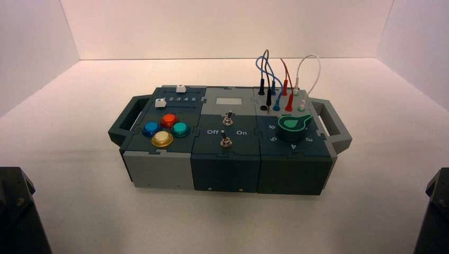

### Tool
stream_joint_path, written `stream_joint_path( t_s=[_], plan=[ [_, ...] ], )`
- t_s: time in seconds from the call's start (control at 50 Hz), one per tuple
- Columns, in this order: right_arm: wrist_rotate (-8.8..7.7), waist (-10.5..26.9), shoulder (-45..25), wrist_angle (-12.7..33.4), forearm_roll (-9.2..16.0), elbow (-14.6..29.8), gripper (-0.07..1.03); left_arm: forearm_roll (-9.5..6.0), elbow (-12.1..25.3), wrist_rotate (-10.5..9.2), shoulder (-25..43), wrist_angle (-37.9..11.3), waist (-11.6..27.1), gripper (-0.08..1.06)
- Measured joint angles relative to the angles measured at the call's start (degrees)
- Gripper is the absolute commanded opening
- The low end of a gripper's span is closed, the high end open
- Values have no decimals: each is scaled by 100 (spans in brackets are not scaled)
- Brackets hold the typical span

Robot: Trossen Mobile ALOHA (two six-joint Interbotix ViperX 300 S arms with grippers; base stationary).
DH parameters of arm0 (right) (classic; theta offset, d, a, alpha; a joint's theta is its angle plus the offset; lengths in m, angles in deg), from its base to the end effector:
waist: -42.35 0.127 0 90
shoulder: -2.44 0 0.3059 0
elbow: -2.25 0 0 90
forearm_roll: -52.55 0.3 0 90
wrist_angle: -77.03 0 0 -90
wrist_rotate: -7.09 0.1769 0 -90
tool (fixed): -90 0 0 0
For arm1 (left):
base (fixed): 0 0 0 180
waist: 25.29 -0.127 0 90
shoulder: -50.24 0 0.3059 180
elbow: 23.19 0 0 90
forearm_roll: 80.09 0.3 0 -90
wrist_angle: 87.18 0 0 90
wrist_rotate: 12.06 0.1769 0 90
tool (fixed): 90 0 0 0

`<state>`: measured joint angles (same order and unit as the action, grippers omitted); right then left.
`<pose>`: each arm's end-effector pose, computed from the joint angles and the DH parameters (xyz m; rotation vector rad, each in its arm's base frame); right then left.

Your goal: Turn the knob to position 1.

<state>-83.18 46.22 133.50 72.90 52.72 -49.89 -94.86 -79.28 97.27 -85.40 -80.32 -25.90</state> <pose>0.2685 0.0181 0.2786 -0.0059 0.1212 0.0674 0.2527 0.0081 0.2747 0.0820 0.0682 0.0384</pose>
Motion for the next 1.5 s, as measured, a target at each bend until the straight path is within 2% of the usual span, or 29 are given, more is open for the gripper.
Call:
stream_joint_path(
  t_s=[0.32,0.5,0.62,0.8,1.0,1.28,1.5],
  plan=[
    [9,0,0,35,0,0,-2,0,0,-9,0,-26,0,-3],
    [18,0,-9,220,0,9,-2,0,9,-9,0,-237,0,-3],
    [35,0,-9,510,0,88,-2,0,79,-9,26,-448,53,-3],
    [53,9,-9,1213,132,360,-2,0,237,-9,44,-747,308,-3],
    [44,88,-26,2101,272,738,-2,0,483,9,97,-1441,659,-3],
    [35,861,-343,3217,308,1151,-2,0,958,0,264,-2672,1327,-3],
    [35,1318,-826,4043,422,1389,-2,-35,1512,0,835,-3691,1969,-3]
  ],
)
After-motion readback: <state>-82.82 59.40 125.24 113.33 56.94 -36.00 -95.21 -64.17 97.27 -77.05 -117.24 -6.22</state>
